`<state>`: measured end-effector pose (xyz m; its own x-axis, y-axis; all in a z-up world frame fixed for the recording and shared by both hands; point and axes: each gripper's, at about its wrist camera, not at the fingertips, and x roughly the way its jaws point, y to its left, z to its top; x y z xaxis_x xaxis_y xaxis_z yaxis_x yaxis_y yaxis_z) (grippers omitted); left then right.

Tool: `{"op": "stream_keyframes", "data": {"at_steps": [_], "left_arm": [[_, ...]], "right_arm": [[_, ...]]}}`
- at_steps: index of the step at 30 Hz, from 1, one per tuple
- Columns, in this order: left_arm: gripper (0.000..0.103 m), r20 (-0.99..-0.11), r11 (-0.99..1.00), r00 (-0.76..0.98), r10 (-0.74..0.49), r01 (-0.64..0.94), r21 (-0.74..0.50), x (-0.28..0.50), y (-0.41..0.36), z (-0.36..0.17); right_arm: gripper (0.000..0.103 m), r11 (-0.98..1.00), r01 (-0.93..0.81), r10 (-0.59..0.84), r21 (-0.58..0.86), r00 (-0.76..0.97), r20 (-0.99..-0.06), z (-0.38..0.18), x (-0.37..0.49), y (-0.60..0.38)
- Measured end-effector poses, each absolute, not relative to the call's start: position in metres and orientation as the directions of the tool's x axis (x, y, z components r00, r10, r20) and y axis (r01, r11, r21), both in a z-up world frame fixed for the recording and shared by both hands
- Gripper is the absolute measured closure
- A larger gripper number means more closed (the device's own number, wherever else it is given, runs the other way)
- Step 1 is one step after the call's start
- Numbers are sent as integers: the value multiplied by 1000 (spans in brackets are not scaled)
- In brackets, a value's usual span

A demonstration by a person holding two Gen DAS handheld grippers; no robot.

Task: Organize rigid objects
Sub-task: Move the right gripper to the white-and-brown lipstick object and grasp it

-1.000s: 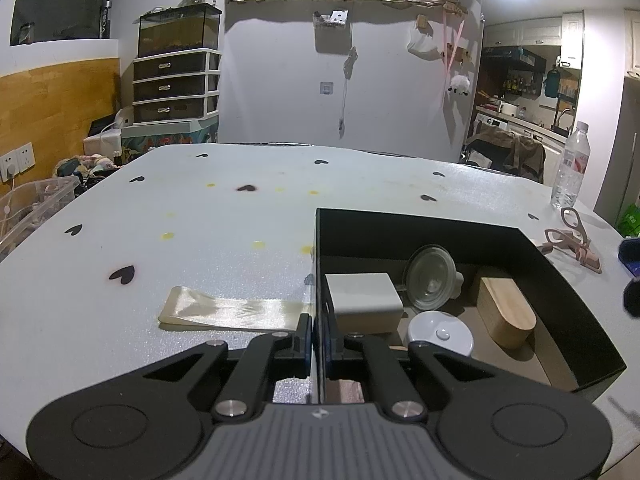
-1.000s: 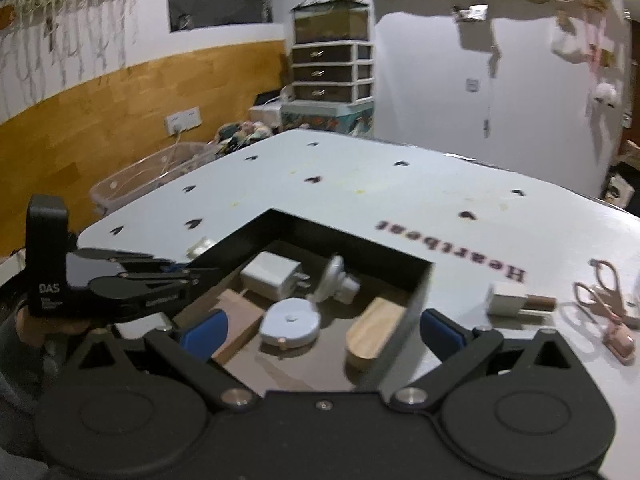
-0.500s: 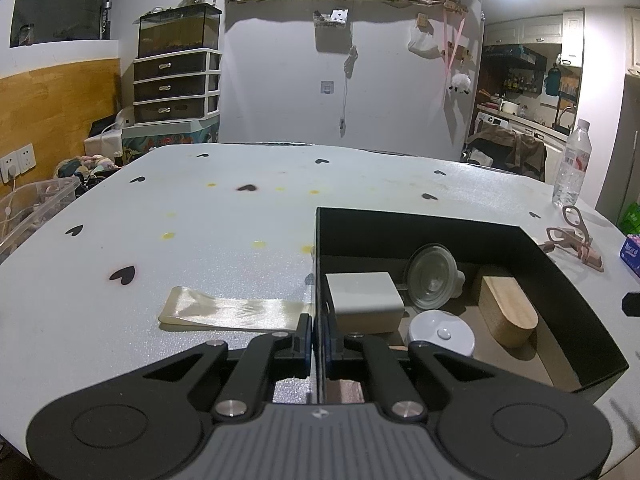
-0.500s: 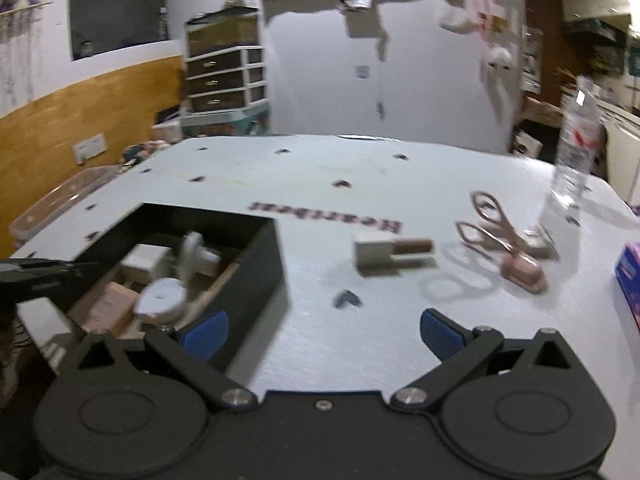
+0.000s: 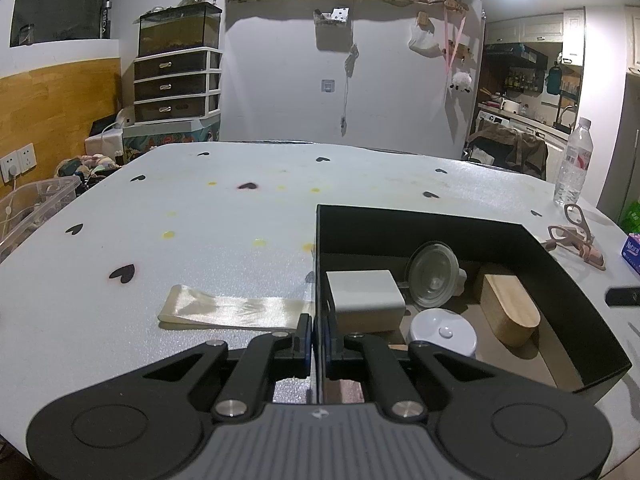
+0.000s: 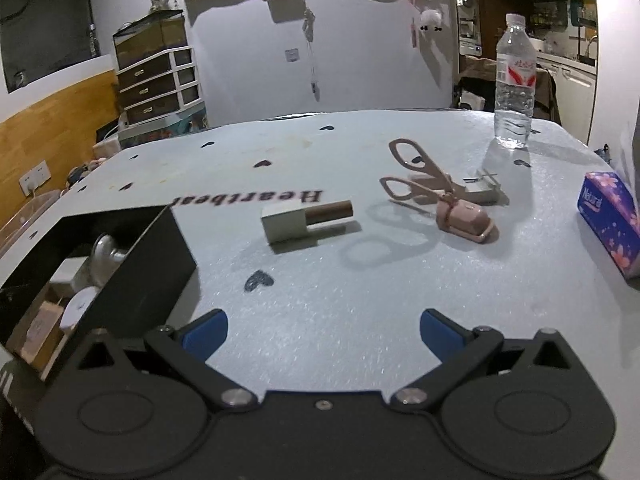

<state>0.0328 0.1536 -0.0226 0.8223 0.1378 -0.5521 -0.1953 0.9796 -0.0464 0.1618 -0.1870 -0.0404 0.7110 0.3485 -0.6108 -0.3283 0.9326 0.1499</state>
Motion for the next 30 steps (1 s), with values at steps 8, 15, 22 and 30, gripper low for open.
{"op": "stream_keyframes", "data": {"at_steps": [8,15,22,30], "left_arm": [[98,-552,980,822,141,-196,-42,32,153,-24],[98,-551,980,823,137,-195,-48,32,155,-26],[98,-552,980,823,134,-192,-48,32,156,-26],[98,-552,980,822,136,-193,-46,33,155,-26]], "right_arm": [[0,922,-374,359,96,737,-573,-39,208,-162],[0,912,-409,342,30,718,-607,-49,249,-129],[0,921,-389,315,18,718,-621,-60,277,-120],[9,886,-463,378,14,706,-599,-61,283,-124]]}}
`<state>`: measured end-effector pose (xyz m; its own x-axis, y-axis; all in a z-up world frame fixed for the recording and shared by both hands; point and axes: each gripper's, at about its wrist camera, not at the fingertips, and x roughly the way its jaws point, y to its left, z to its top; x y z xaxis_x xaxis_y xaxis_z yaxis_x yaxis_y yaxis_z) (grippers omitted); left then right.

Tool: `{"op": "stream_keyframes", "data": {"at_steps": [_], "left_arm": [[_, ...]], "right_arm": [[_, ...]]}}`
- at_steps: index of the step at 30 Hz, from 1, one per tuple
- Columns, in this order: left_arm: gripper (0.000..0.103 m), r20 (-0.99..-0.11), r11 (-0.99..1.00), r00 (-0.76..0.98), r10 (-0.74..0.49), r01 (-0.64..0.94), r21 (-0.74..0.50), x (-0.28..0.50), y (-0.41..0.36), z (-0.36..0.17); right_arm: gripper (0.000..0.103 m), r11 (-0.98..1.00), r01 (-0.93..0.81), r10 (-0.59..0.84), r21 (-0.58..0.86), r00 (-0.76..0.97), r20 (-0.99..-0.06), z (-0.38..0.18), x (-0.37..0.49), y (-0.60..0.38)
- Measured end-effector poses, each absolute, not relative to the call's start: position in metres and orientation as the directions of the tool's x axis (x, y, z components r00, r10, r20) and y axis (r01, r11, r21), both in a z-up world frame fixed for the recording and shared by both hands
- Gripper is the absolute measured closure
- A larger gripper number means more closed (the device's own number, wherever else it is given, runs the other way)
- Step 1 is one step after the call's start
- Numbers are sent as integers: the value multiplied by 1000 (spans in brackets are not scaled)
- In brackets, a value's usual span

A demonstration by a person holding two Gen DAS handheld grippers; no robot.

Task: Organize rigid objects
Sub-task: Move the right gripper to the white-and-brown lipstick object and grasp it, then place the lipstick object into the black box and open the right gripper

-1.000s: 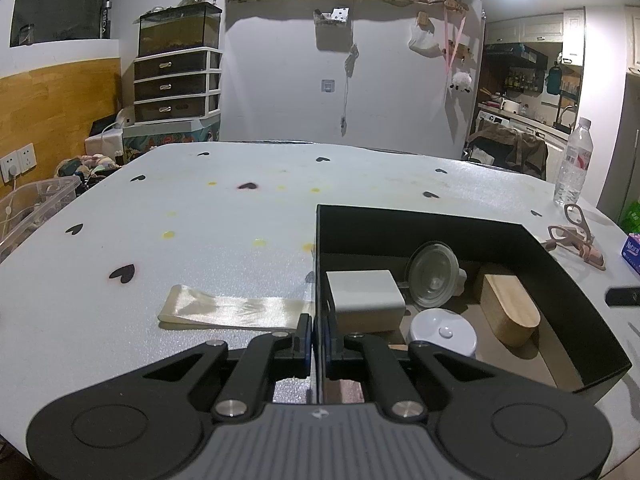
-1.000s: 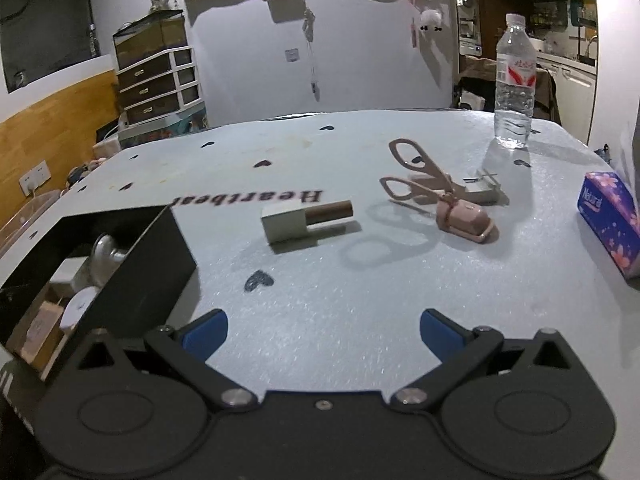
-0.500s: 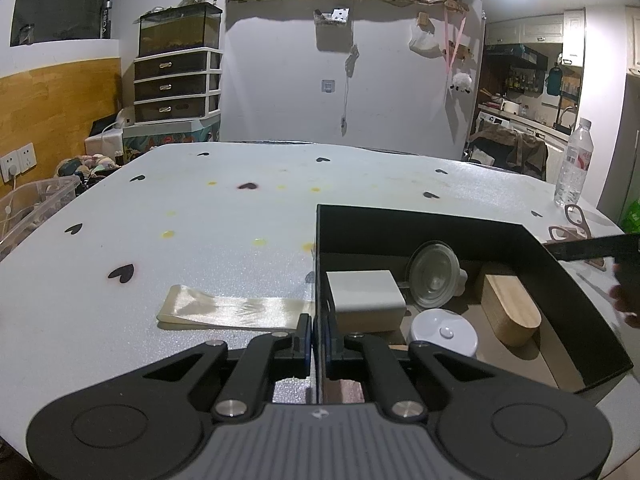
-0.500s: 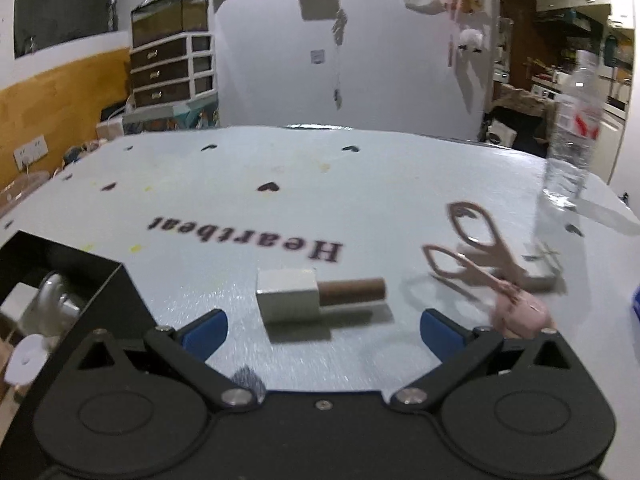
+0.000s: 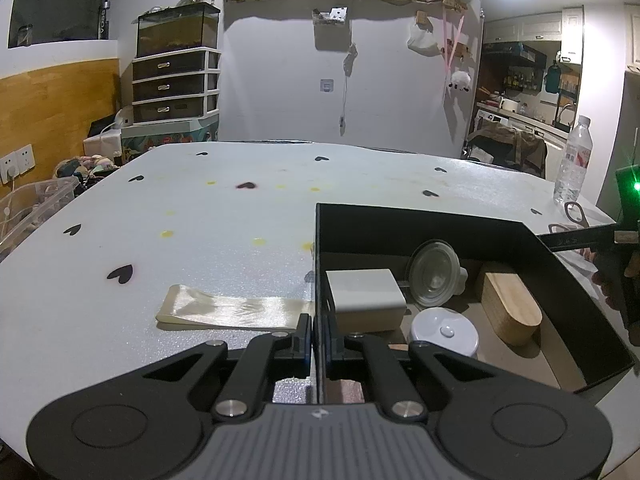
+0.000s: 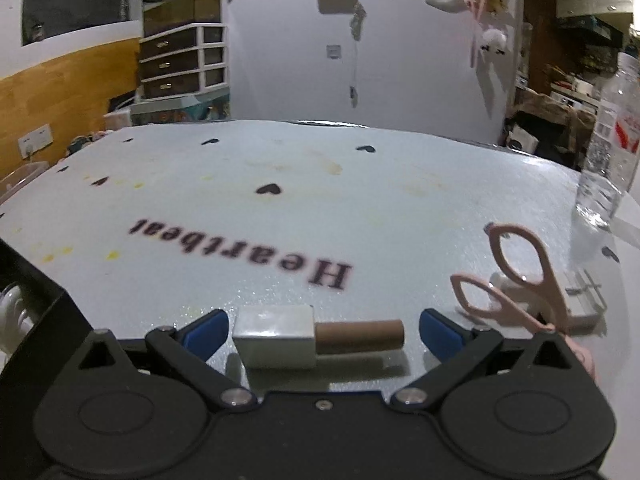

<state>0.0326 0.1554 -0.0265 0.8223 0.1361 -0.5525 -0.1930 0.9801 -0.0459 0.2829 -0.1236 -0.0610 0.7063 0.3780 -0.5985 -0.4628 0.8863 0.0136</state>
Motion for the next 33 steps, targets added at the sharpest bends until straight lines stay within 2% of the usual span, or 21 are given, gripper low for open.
{"op": "stream_keyframes", "data": {"at_steps": [2,8,13,21,27,33], "left_arm": [[98,-553,980,822,136,-193,-47,32,156,-27],[98,-554,980,822,135,-192,-47,32,156,-27],[98,-553,980,822,136,-194,-46,32,156,-27],[98,-553,980,822,137,-194,-46,33,155,-27],[98,-552,980,823,132,-193,-53,34,155,-27],[98,-550,981,826,125,-186,-57,33,156,-27]], "right_arm": [[17,882,-471,388,28,690,-611,-62,284,-125],[17,878,-477,387,19,688,-614,-60,276,-126],[17,859,-511,440,44,690,-574,-42,254,-131],[17,704,-710,602,-32,620,-503,20,183,-113],[17,473,-866,674,-161,473,-567,39,149,-76],[17,271,-924,639,-269,382,-667,25,147,-36]]}}
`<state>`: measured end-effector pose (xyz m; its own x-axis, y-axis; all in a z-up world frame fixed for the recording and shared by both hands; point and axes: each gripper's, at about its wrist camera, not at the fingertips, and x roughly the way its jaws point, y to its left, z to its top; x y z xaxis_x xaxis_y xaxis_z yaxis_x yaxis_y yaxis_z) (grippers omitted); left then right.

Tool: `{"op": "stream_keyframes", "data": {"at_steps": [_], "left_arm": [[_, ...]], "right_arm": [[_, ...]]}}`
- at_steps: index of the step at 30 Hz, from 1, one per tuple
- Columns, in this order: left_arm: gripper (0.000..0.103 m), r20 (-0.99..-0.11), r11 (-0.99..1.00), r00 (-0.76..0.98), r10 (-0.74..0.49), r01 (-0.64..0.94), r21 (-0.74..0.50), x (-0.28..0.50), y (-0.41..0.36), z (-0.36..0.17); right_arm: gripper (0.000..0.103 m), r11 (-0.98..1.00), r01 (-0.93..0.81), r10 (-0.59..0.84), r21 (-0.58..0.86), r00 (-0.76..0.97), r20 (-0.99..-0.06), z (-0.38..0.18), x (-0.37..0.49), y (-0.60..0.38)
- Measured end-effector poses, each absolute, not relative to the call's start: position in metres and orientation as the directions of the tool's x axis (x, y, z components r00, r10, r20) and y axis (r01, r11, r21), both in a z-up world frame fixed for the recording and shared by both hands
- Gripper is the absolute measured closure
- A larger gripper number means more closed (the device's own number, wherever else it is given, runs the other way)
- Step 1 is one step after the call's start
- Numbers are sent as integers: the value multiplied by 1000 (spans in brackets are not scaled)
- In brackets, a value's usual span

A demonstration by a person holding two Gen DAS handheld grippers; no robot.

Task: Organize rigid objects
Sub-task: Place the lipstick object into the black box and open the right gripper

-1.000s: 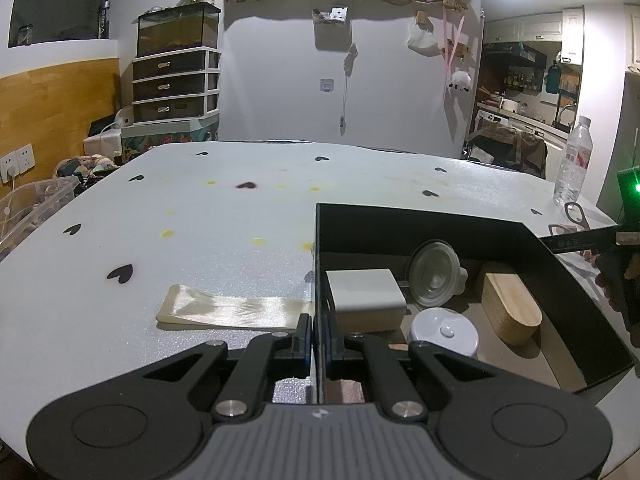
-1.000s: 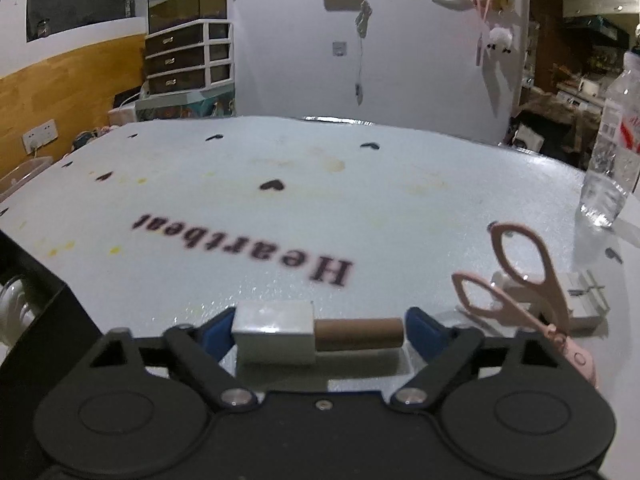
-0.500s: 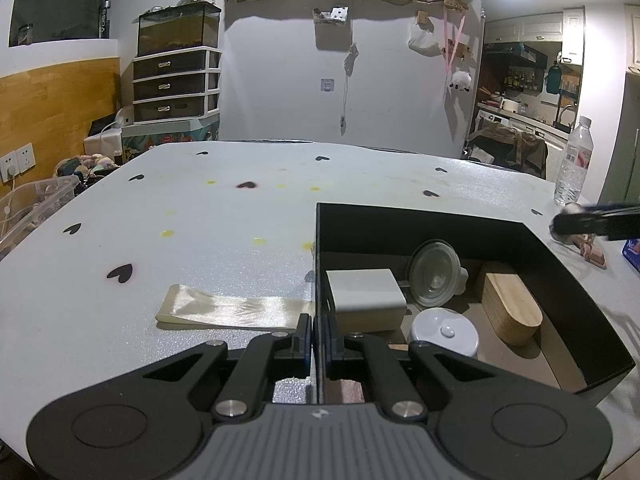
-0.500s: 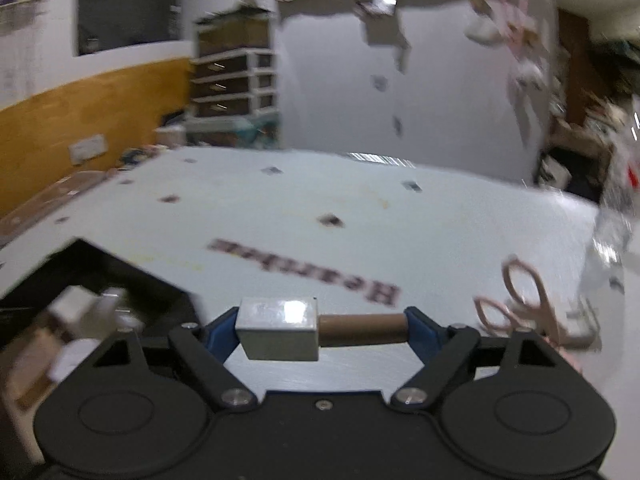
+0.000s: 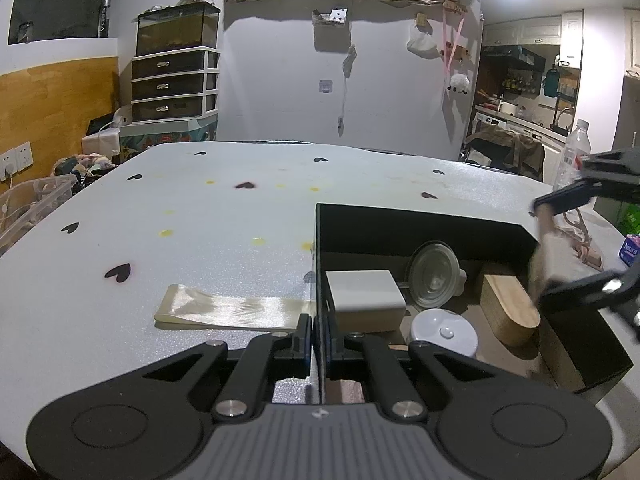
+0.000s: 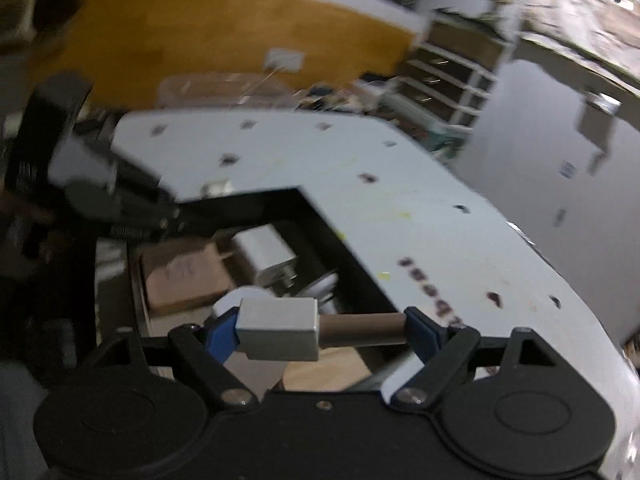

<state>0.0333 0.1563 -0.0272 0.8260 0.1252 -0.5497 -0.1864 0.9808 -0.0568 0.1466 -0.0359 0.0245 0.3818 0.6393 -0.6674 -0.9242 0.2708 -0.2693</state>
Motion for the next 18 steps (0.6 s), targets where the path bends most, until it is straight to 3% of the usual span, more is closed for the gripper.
{"op": "stream_keyframes", "data": {"at_steps": [18], "left_arm": [[97,-543,982,833,107,-175,-74,34,160,-29]], "right_arm": [[17,-45,-944,541,-326,252,-803,-11,166,10]]}}
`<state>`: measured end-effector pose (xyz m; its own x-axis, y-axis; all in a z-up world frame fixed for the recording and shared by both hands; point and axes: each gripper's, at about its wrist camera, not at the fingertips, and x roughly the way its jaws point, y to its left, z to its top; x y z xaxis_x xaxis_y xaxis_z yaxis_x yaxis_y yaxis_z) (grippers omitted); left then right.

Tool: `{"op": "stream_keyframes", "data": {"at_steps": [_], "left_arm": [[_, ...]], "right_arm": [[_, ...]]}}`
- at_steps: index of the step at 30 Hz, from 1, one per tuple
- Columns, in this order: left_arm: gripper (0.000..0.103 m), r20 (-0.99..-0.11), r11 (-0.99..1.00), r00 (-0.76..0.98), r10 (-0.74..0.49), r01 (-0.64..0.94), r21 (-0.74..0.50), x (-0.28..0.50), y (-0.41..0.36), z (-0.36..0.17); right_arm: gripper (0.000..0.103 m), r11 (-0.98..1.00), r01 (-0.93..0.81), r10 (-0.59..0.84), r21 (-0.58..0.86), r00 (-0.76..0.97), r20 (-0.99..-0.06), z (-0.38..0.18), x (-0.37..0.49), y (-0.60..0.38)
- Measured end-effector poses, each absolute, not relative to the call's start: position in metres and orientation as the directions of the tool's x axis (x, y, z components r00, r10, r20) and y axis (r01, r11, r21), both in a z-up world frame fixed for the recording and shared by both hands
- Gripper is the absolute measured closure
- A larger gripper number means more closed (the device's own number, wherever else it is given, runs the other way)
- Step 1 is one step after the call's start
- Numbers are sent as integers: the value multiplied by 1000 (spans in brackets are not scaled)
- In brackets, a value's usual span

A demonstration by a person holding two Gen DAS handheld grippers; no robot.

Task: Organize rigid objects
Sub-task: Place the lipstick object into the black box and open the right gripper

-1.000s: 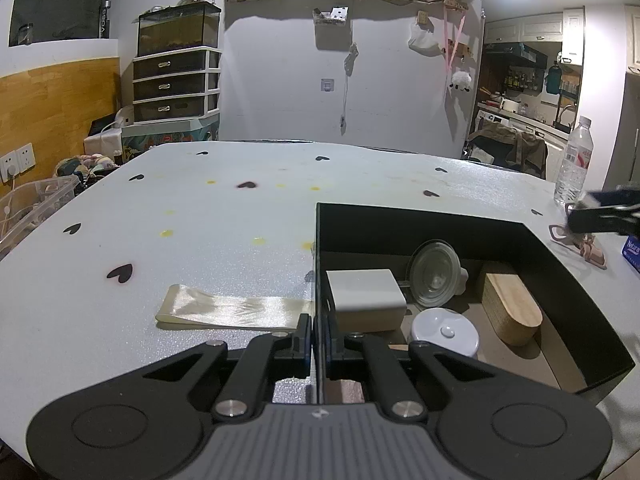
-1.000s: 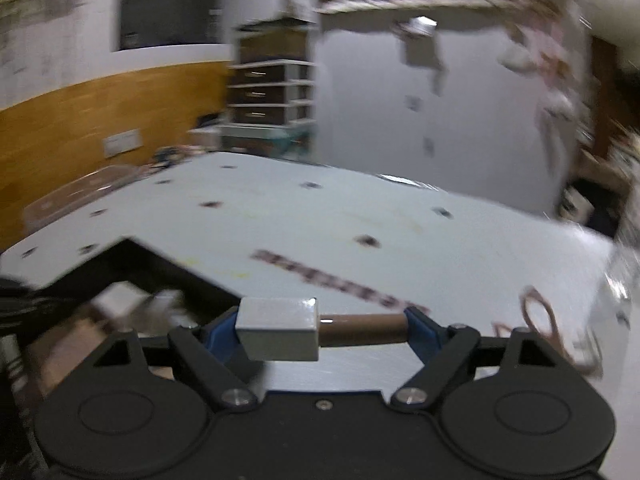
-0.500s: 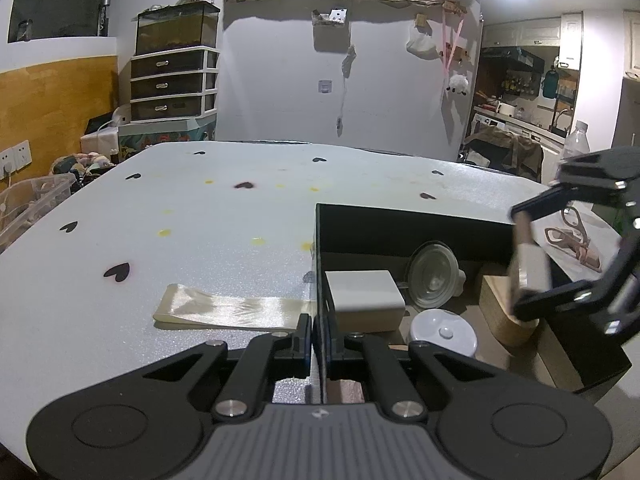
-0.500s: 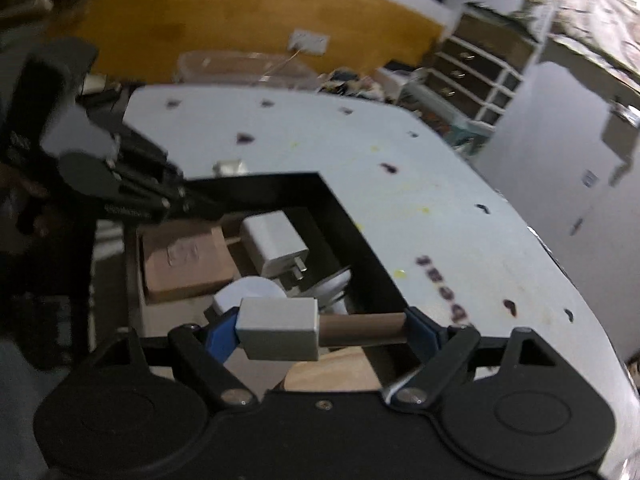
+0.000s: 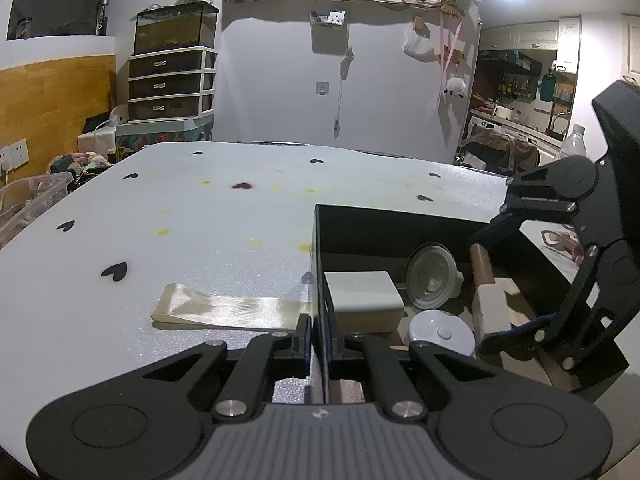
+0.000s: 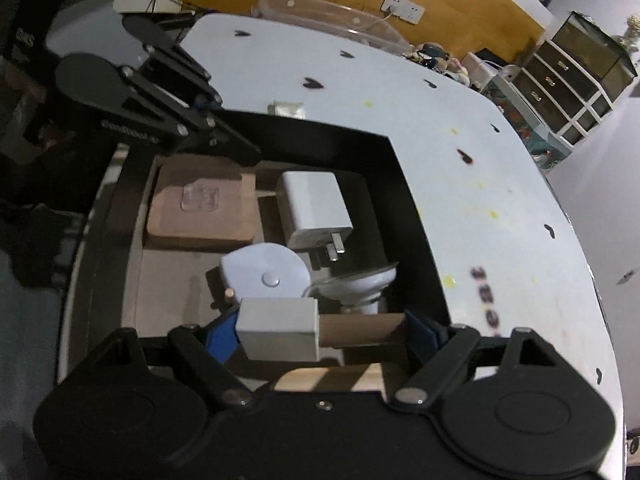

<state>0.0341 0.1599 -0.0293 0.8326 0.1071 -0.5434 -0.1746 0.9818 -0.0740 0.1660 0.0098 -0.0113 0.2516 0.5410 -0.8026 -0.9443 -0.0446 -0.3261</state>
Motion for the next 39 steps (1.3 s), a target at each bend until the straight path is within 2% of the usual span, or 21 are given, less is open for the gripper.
{"op": "stream_keyframes", "data": {"at_steps": [2,4,14,24,32,39], "left_arm": [[97,-544,982,832,107,-175,-74,34,160,-29],[97,-544,982,832,107,-175,-74,34,160,-29],[97,-544,982,832,108,-175,-74,34,160,-29],[97,-545,982,832,108,-175,-74,34,160,-29],[97,-544,982,832,108,-176,-75,34,160,-29],[97,-545,981,831,109,-177,-73,34,160,-31]], "right_arm": [[17,-55,-944,520,-326,251,-816,-17,167,11],[12,-44,-939,505,-342,275,-818,-20,168,12],[10,12,-944,501,-331,292,-815,-15,172,4],[4,123,-960,526,-250,277,-804,-2,171,-5],[3,180,-955,590,-236,297,-751,19,154,-24],[3,302,-933,656,-194,351,-668,27,144,-54]]}}
